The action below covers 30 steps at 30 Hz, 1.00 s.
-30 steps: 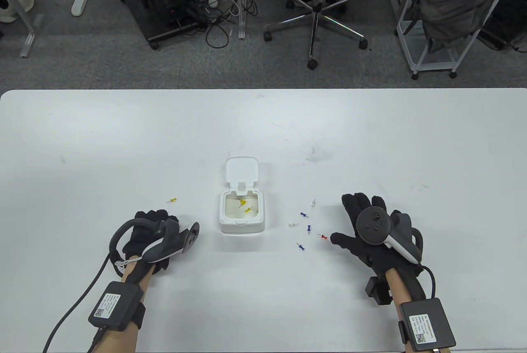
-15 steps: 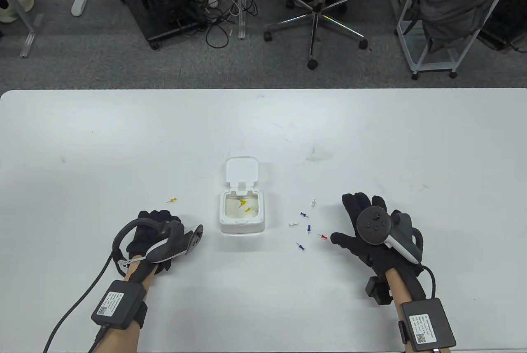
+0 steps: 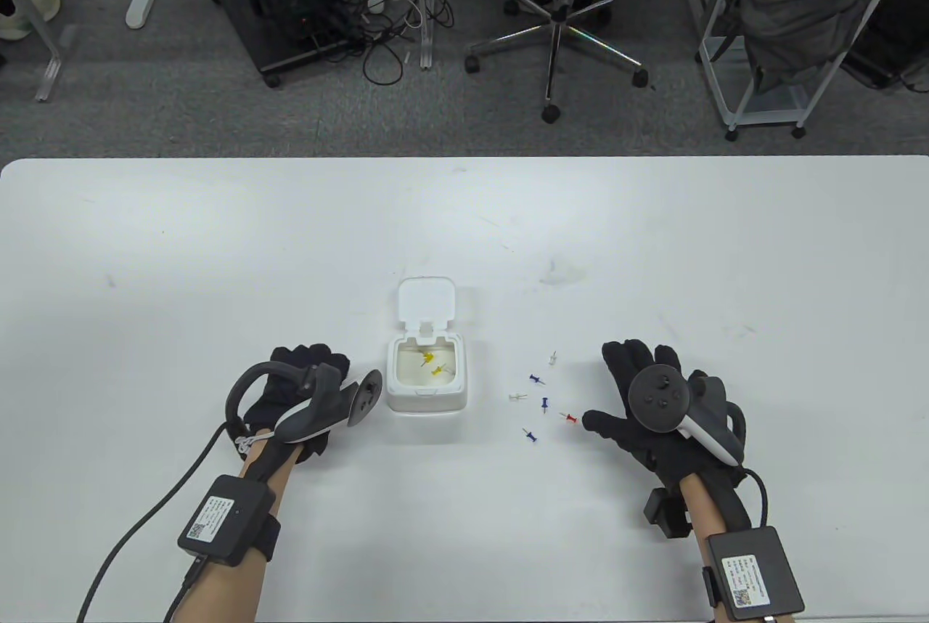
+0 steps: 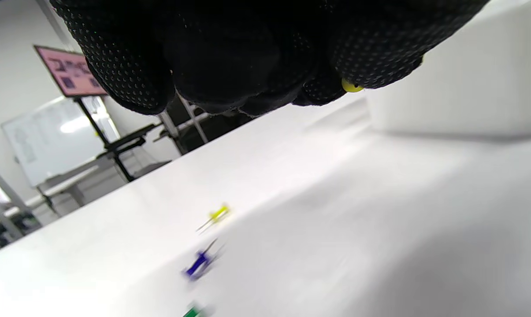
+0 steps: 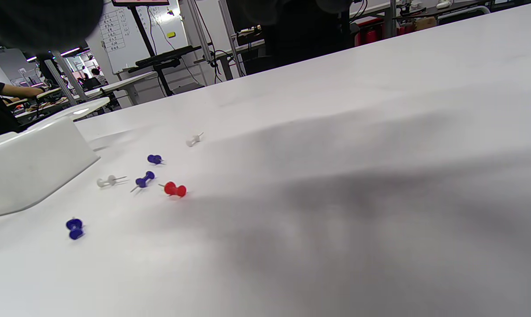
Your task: Press to open box and store push pins
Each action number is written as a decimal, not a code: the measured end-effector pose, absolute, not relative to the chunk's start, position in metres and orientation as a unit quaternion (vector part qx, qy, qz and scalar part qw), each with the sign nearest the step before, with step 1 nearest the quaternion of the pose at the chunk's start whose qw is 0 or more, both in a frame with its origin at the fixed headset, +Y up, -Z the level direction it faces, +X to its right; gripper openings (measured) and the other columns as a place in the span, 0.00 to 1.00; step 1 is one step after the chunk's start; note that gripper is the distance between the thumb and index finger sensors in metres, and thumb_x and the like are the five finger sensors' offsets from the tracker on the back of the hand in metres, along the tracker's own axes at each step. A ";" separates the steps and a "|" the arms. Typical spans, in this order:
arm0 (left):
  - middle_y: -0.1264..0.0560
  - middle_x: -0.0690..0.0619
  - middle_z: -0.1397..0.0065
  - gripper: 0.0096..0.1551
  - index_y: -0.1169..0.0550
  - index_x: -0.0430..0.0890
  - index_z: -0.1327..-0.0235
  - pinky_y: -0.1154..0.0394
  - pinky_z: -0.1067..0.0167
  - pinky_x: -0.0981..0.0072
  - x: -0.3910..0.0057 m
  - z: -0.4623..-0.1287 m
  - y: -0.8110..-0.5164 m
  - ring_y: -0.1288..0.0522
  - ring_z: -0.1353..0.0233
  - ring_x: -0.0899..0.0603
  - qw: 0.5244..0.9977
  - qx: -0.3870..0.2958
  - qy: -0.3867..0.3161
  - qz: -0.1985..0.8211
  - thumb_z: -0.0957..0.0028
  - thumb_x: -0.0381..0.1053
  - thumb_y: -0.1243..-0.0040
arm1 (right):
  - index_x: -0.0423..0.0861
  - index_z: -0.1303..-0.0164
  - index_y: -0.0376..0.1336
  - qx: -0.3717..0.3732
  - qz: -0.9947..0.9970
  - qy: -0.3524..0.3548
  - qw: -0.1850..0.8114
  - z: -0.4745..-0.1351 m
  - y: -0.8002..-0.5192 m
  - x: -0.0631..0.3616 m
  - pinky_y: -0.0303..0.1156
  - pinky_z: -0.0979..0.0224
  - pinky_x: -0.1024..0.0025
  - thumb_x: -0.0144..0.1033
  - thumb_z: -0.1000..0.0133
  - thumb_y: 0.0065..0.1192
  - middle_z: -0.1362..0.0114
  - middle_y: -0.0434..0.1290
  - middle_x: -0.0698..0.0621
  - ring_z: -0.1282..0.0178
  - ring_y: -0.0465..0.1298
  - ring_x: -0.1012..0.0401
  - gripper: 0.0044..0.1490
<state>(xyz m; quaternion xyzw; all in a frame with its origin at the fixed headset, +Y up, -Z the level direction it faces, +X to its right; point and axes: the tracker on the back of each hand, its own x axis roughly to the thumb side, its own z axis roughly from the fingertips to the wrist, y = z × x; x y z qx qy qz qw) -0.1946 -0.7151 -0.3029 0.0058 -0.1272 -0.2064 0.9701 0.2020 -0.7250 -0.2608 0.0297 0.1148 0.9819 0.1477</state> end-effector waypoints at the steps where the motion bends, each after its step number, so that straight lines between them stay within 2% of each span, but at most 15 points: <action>1: 0.18 0.59 0.41 0.22 0.19 0.57 0.45 0.20 0.31 0.48 -0.189 -0.305 -0.712 0.17 0.52 0.53 0.972 0.011 -0.130 -0.198 0.50 0.60 0.41 | 0.57 0.17 0.34 0.030 0.982 0.115 0.148 -0.261 -0.725 0.202 0.35 0.23 0.21 0.68 0.52 0.51 0.06 0.39 0.45 0.10 0.38 0.35 0.59; 9: 0.18 0.59 0.40 0.22 0.19 0.57 0.44 0.20 0.31 0.48 -0.148 -0.316 -0.701 0.17 0.52 0.53 0.972 0.024 -0.155 -0.174 0.50 0.60 0.41 | 0.57 0.17 0.33 0.029 0.982 0.116 0.148 -0.261 -0.725 0.203 0.35 0.23 0.21 0.68 0.52 0.51 0.06 0.39 0.45 0.10 0.38 0.35 0.59; 16: 0.18 0.60 0.40 0.22 0.19 0.57 0.44 0.20 0.31 0.48 -0.122 -0.323 -0.703 0.17 0.51 0.53 0.971 0.024 -0.169 -0.168 0.49 0.60 0.41 | 0.57 0.17 0.34 0.028 0.982 0.117 0.148 -0.261 -0.725 0.203 0.35 0.23 0.21 0.68 0.52 0.51 0.06 0.39 0.45 0.10 0.38 0.35 0.59; 21: 0.18 0.60 0.39 0.22 0.19 0.58 0.43 0.21 0.30 0.49 -0.115 -0.327 -0.707 0.17 0.51 0.53 0.972 0.021 -0.170 -0.161 0.49 0.60 0.41 | 0.57 0.17 0.34 0.027 0.981 0.117 0.149 -0.261 -0.725 0.203 0.35 0.23 0.21 0.68 0.52 0.51 0.06 0.39 0.45 0.10 0.38 0.35 0.59; 23: 0.19 0.59 0.37 0.24 0.20 0.57 0.40 0.21 0.30 0.48 -0.113 -0.328 -0.707 0.16 0.49 0.53 0.972 0.015 -0.170 -0.163 0.48 0.60 0.41 | 0.57 0.17 0.34 0.027 0.982 0.117 0.149 -0.261 -0.725 0.203 0.35 0.23 0.21 0.68 0.52 0.51 0.06 0.39 0.45 0.10 0.38 0.35 0.59; 30: 0.19 0.58 0.36 0.27 0.20 0.56 0.38 0.21 0.30 0.48 -0.121 -0.326 -0.706 0.16 0.48 0.53 0.971 0.021 -0.166 -0.172 0.49 0.62 0.41 | 0.58 0.17 0.33 0.027 0.981 0.117 0.149 -0.261 -0.725 0.203 0.35 0.23 0.21 0.68 0.52 0.51 0.06 0.39 0.45 0.10 0.38 0.35 0.59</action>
